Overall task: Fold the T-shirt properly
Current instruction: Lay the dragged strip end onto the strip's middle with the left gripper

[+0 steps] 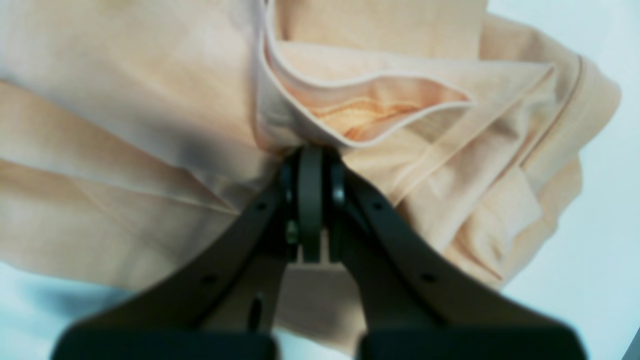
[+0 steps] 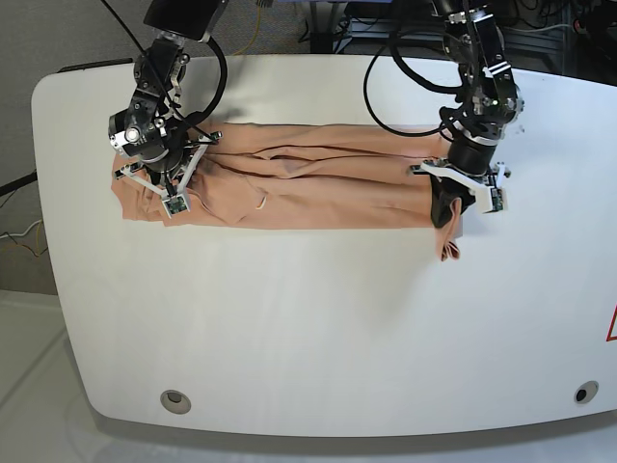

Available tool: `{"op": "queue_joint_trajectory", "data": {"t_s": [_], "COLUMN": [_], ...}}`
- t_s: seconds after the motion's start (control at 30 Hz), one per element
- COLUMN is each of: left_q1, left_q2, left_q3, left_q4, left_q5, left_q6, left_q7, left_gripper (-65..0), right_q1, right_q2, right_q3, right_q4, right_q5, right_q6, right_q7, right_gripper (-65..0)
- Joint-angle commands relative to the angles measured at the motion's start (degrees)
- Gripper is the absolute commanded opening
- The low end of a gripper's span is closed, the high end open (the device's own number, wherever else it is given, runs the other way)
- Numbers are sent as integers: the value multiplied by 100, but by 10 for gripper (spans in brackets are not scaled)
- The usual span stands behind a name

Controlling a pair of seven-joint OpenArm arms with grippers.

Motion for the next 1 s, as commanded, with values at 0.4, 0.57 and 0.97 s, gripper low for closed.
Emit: {"op": "queue_joint_trajectory", "data": {"t_s": [0.4, 0.57, 0.97], "left_q1": [39, 39, 3], "left_q2": [58, 67, 76], "left_q3": [1221, 1617, 2636], "left_q4": [128, 119, 93], "left_q5": [-99, -99, -108], "left_q6": [789, 983, 1642], "left_q7": [-128, -137, -154], "left_gripper": [-634, -634, -634], "right_q1": [-25, -25, -25], "right_q2": [6, 6, 6], "right_q3": [12, 12, 21], "right_q4": [29, 29, 29], "right_q5": [-110, -110, -110], "right_q6": [34, 34, 34], "right_q7": [-230, -230, -230], "right_gripper": [-626, -626, -626]}}
